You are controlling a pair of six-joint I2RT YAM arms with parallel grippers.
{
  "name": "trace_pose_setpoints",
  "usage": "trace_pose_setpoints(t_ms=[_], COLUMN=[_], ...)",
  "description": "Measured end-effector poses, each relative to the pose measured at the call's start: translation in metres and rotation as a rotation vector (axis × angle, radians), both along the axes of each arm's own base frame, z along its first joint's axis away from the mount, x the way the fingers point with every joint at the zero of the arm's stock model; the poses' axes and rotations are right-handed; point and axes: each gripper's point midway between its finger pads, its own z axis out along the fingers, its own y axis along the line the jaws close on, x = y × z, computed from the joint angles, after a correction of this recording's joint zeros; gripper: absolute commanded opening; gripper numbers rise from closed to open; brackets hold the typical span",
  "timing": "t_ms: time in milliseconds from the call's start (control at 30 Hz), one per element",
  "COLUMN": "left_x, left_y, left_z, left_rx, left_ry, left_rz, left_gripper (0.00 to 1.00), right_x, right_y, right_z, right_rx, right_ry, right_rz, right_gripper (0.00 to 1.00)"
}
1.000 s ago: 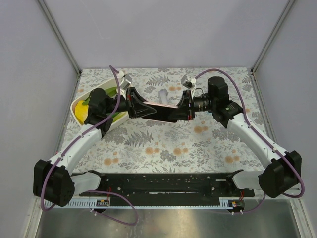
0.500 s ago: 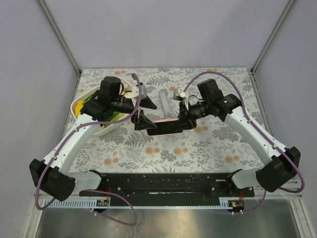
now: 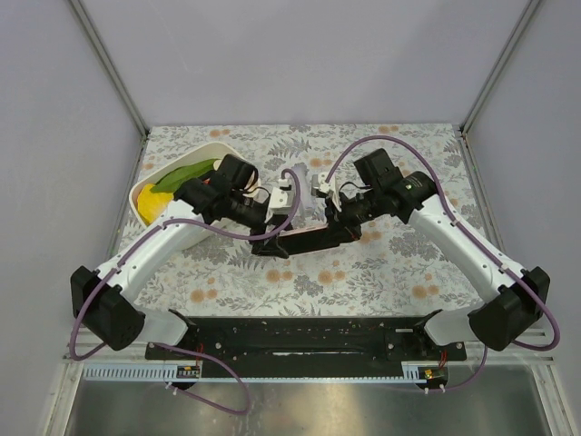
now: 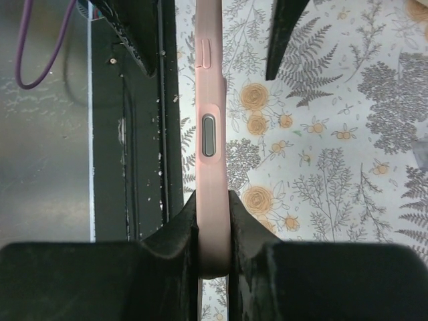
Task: Take the phone out of the phone case
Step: Remove the phone case from the phone.
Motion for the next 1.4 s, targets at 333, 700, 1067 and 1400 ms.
trace_pose_setpoints(t_ms=[333,700,1067,1400], left_x=[0.005,0.009,0.008,0.010], left_y=[-0.006,-0.012,-0.012,-0.005], left_z=[-0.013,-0.021,-0.029,-0.023], left_rx=[0.023,0.031,0.036,-0.039], left_ry=[0.062,0.096,0.118,0.118], left_rz=[0.032,0.036,0.057,0.159], left_gripper=[0.51,0.00,0.00,0.00], right_x=[0.009,0.012,0.014,0.024], right_y=[-0.001,-0.001,0.002,0.006], right_z=[0.012,0.009,0.011,0.042], right_rx=[0.035,0.037,0.067,0.180], right_ry=[-0.089,-0.088,-0.071,-0.086], right_rz=[-0.062,-0.088,-0.130,-0.203], right_gripper=[0.00,0.00,0.63,0.65])
